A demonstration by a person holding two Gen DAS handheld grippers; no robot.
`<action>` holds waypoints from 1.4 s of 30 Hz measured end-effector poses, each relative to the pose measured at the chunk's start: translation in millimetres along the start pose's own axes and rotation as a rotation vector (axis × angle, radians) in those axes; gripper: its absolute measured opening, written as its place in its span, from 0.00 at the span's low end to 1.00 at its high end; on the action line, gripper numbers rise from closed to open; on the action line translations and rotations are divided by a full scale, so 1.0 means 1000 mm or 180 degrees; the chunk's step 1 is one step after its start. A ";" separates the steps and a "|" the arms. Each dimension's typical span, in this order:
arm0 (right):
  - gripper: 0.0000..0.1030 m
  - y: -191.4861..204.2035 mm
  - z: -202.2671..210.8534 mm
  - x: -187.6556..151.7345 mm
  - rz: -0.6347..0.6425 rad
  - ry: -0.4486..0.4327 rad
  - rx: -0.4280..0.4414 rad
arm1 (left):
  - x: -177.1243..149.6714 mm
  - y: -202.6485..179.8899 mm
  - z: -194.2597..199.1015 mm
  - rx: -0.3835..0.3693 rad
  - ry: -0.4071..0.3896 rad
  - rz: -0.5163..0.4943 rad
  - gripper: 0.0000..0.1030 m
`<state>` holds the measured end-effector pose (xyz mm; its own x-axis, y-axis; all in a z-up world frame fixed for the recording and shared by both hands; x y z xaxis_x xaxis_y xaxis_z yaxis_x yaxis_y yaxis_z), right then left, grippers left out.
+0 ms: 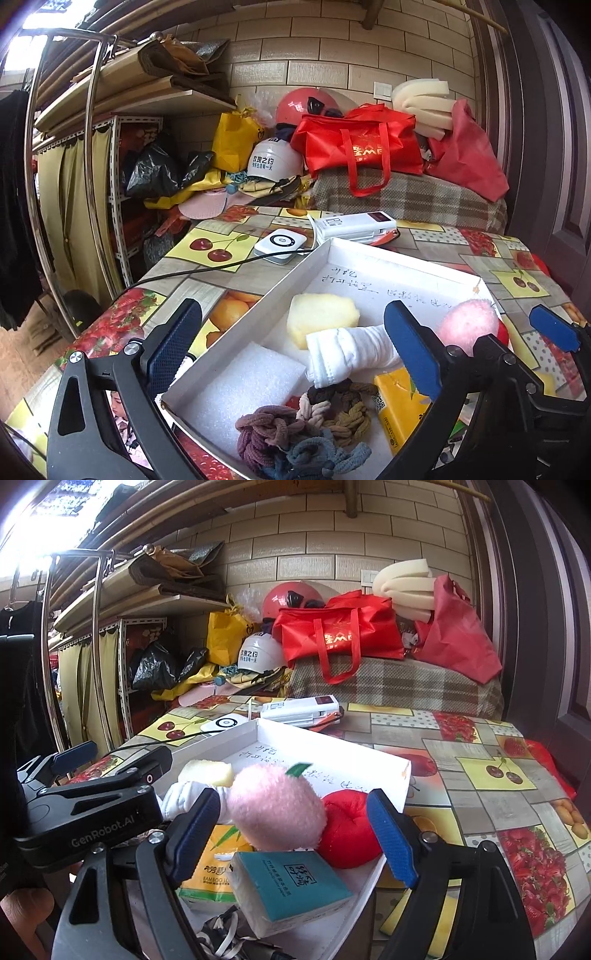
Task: Organize soft objects
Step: 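Carry the white cloth and pink plush into the white box and open both tools, then withdraw both tools from the box toward the yellow sponge and foam block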
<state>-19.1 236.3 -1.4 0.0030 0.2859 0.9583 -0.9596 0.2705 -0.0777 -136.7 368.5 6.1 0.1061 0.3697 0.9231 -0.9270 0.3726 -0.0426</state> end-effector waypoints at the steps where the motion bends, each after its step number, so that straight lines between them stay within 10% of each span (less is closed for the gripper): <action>1: 0.80 -0.001 0.001 0.001 -0.0003 -0.0022 -0.0005 | -0.001 -0.001 0.001 0.0007 -0.0010 -0.0009 0.97; 42: 0.84 -0.006 0.055 -0.005 -0.0110 -0.0359 0.0116 | 0.006 -0.009 0.029 0.0056 -0.0382 -0.0142 1.00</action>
<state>-28.4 182.9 9.7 0.0065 0.1710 0.9852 -0.9691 0.2442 -0.0360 -137.8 342.2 23.2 0.1045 0.2481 0.9631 -0.9287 0.3708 0.0052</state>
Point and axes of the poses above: each gripper's, at about its wrist camera, not at the fingertips, and z roughly against the way its jaws point, y to its left, x to its top, the point moved 10 cm from there along -z, roughly the way its jaws point, and after that the axes turned 8 degrees about x, right-handed, at the moved point
